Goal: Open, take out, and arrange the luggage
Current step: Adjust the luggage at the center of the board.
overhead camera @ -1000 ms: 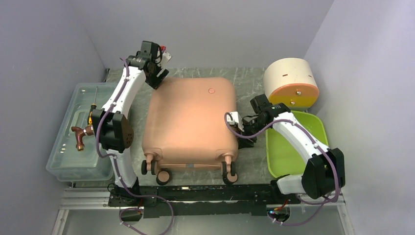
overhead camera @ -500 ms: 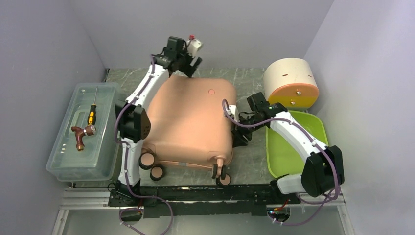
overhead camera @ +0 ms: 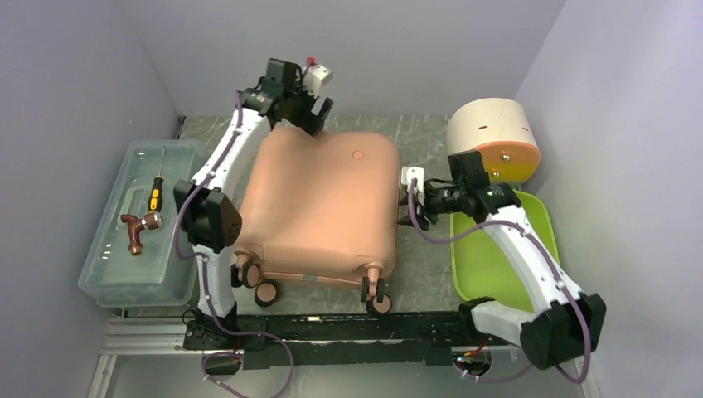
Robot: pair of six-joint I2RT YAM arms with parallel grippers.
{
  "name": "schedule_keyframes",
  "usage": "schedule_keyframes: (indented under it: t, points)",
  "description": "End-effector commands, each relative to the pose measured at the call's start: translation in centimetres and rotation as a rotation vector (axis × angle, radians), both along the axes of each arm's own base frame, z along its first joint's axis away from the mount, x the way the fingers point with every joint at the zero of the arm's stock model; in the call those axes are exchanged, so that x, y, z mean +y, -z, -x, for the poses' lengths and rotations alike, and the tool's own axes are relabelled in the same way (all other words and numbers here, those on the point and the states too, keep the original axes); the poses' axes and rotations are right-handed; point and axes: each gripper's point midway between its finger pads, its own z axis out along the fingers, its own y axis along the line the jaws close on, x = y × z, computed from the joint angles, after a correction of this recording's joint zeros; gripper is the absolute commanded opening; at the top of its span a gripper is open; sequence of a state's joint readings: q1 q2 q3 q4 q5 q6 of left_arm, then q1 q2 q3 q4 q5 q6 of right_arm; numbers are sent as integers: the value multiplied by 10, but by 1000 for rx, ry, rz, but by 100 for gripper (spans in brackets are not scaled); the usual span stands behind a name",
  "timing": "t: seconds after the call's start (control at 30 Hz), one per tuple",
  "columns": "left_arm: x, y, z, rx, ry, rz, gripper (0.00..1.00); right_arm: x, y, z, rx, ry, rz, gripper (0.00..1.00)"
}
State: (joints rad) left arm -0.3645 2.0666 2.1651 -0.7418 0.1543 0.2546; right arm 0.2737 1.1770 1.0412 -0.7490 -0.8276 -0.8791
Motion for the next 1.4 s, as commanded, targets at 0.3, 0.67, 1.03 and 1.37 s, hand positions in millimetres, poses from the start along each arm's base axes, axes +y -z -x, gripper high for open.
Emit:
schedule_keyframes:
  t: [0.3,0.67,1.03,1.37]
  points:
    - [94,-17,250,181,226,-137,100,25,-54,88,-206,-398,-173,66]
    - [141,-18,328,35,109,-95,99,119,-104,112,-295,-498,-158,82]
    - [153,-15,334,-12,-5,35,99,210,-65,91,-533,-282,-1,100]
    - [154,-26,336,-6,-33,106,99,220,-52,10,-701,154,22,100]
